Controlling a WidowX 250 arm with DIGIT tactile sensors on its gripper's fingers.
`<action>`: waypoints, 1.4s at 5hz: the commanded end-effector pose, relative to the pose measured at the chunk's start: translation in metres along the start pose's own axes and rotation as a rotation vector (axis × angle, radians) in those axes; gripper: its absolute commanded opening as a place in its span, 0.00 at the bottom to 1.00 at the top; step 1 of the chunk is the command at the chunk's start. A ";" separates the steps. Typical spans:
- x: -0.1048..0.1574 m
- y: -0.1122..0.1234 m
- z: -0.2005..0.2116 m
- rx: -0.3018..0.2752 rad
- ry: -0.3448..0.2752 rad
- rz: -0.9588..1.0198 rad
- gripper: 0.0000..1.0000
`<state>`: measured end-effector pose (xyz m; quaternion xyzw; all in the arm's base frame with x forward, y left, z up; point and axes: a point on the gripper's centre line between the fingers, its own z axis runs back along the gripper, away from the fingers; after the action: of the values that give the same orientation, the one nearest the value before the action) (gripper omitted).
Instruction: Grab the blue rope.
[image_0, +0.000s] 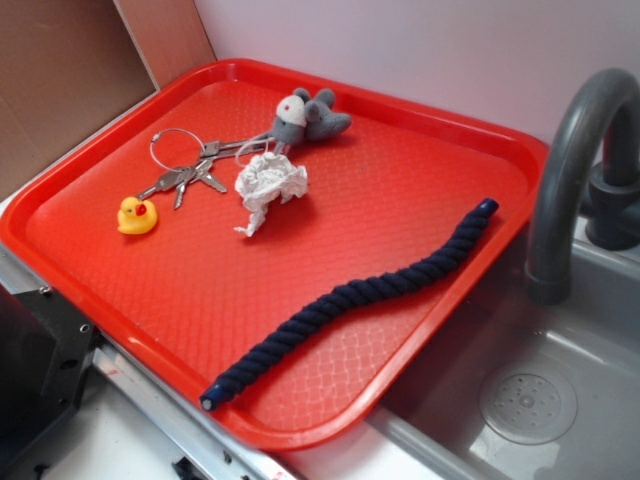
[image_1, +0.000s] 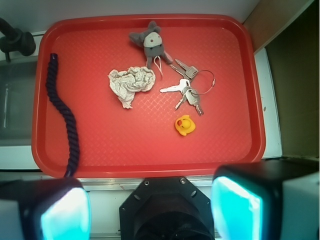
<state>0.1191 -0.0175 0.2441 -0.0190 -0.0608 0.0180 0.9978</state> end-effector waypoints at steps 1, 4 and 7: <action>0.000 0.000 0.000 0.000 0.000 0.000 1.00; 0.027 -0.072 -0.040 -0.010 -0.117 0.179 1.00; 0.036 -0.117 -0.128 -0.086 -0.016 0.047 1.00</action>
<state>0.1737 -0.1323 0.1196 -0.0517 -0.0577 0.0413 0.9961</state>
